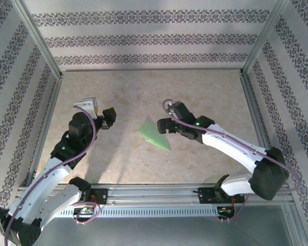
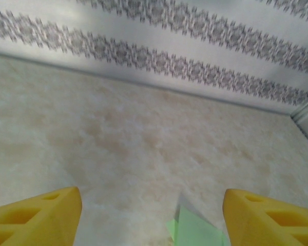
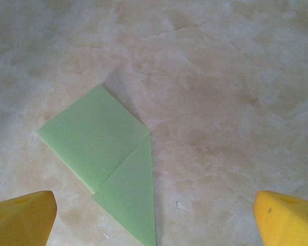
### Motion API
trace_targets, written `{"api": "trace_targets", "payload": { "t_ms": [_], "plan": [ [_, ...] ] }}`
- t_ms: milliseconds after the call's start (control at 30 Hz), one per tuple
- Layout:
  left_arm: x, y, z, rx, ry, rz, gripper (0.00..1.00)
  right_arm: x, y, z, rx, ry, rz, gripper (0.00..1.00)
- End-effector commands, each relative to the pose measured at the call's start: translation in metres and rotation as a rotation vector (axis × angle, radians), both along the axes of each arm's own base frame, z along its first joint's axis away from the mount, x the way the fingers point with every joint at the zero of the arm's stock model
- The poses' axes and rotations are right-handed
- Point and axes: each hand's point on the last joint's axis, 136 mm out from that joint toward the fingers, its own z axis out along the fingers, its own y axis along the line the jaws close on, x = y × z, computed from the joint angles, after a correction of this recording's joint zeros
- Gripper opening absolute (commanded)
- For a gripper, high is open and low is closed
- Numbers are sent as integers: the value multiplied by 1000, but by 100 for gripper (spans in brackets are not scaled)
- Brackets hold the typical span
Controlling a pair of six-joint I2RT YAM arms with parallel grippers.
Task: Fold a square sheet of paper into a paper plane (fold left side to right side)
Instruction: Turn over the paper at the center of the table, then pick up the paper from the center of the table.
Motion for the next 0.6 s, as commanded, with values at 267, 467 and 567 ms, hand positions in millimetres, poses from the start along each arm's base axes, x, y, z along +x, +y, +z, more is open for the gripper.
{"api": "trace_targets", "payload": {
  "t_ms": [267, 467, 567],
  "plan": [
    [14, -56, -70, -353, 210, -113, 70, 12, -50, -2, 552, -35, -217, 98],
    [18, -85, -116, -464, 370, -163, 69, 11, -79, -15, 670, -32, -318, 98],
    [21, -97, -137, -523, 424, -160, 68, 8, -87, -21, 682, -26, -351, 98]
  ]
}}
